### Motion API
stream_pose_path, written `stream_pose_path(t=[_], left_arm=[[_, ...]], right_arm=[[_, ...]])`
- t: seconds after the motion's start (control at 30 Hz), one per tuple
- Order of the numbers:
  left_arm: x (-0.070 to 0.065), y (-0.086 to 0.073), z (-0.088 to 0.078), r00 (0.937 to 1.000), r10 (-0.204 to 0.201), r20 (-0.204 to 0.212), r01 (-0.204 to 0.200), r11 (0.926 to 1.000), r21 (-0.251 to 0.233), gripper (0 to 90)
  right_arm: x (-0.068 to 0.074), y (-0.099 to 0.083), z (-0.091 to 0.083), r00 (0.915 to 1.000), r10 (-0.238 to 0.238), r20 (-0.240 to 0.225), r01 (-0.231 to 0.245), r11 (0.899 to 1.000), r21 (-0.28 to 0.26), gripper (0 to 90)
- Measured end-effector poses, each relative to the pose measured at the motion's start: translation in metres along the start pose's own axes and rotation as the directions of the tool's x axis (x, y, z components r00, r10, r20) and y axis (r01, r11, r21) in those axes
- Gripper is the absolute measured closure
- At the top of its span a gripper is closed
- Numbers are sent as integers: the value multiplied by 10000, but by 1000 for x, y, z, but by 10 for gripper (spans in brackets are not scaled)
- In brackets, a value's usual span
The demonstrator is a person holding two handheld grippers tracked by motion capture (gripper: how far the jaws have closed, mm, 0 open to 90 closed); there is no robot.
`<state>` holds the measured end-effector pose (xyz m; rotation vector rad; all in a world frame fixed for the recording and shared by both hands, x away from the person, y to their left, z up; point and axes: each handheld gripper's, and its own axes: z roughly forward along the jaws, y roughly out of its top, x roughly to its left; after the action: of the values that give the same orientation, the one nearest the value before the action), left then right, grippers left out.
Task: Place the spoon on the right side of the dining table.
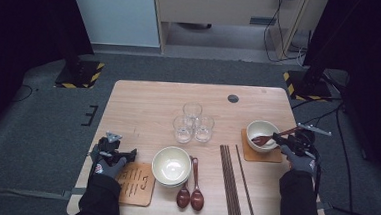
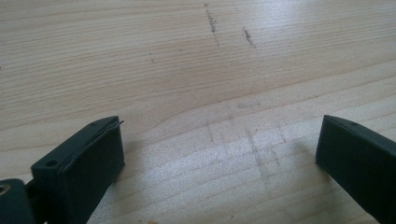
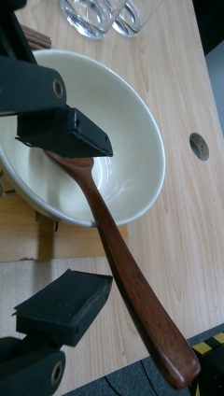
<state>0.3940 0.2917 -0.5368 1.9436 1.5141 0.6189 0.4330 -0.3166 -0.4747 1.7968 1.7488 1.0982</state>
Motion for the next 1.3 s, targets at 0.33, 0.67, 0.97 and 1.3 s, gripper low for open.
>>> stream_pose_path(t=[0.33, 0.67, 0.97, 1.3], left_arm=[[0, 0, 0, 10000, 3, -13, -3, 10000, 14, 0], [0, 0, 0, 10000, 7, -11, -7, 10000, 19, 0], [0, 0, 0, 10000, 10, -7, -10, 10000, 21, 0], [0, 0, 0, 10000, 12, -5, -12, 10000, 23, 0]], right_arm=[[5, -4, -14, 9997, -254, 30, 254, 9997, -44, 310], [9, 6, -22, 9993, -374, -76, 369, 9979, -523, 319], [16, 16, -17, 9970, -752, -164, 740, 9951, -655, 321], [21, 23, -5, 9956, -913, -219, 898, 9941, -615, 314]])
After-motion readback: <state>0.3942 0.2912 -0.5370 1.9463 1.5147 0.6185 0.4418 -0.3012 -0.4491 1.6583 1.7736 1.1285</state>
